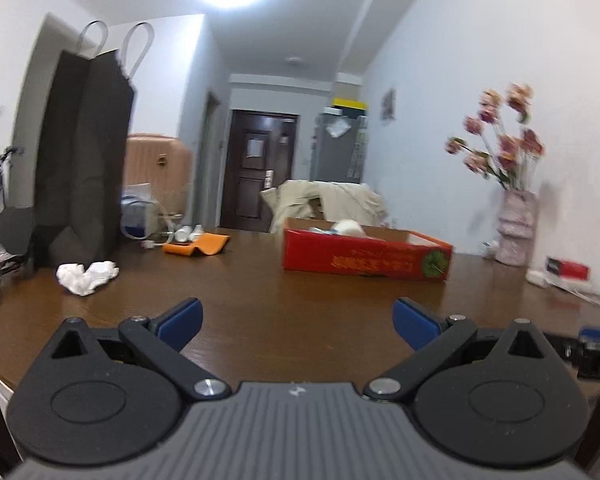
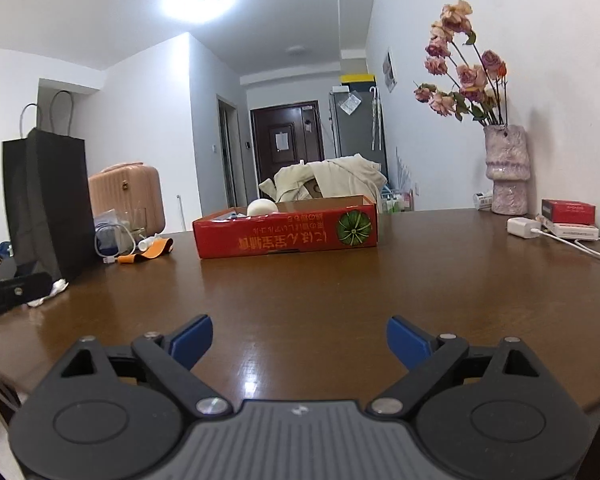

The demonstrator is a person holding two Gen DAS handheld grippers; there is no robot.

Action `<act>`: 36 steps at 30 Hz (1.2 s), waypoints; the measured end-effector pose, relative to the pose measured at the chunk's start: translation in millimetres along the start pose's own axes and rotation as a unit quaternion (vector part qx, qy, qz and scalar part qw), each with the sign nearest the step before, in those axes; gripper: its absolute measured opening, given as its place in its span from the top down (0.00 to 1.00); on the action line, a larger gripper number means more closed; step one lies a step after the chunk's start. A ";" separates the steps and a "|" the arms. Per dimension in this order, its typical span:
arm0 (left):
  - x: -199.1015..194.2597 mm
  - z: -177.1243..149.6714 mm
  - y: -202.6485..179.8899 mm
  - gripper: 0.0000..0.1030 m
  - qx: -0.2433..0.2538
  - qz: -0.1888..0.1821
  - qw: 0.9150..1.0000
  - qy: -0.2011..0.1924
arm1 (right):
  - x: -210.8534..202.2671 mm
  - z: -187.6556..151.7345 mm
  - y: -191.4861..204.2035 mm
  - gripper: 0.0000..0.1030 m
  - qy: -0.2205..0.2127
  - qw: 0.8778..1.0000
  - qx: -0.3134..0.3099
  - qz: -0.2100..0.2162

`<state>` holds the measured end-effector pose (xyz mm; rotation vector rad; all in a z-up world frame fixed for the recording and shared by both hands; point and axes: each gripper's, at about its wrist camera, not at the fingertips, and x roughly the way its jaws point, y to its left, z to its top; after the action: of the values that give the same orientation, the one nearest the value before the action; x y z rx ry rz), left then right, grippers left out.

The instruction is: Organize soft objects

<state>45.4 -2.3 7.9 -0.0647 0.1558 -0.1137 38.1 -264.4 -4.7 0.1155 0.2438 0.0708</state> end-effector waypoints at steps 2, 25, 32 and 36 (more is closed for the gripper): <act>-1.2 -2.8 -5.1 0.00 0.021 -0.001 1.000 -0.002 | -9.0 -0.7 3.6 0.02 -0.017 1.000 -0.016 -0.011; -1.0 -0.1 -12.8 0.00 0.041 -0.020 0.999 -0.006 | 1.4 4.0 -3.5 0.00 -0.005 1.000 -0.001 -0.017; -1.9 -0.5 -12.9 0.00 0.043 -0.020 0.999 -0.005 | 1.6 3.5 -3.1 0.00 -0.005 1.000 -0.001 -0.012; -2.7 -0.7 -12.9 0.00 0.043 -0.020 0.999 -0.006 | 0.5 3.6 -3.9 0.00 -0.009 1.000 0.000 -0.012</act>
<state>41.2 -14.9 8.6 0.0179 0.1378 -0.1596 39.7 -268.6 -1.8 0.1131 0.2282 0.0457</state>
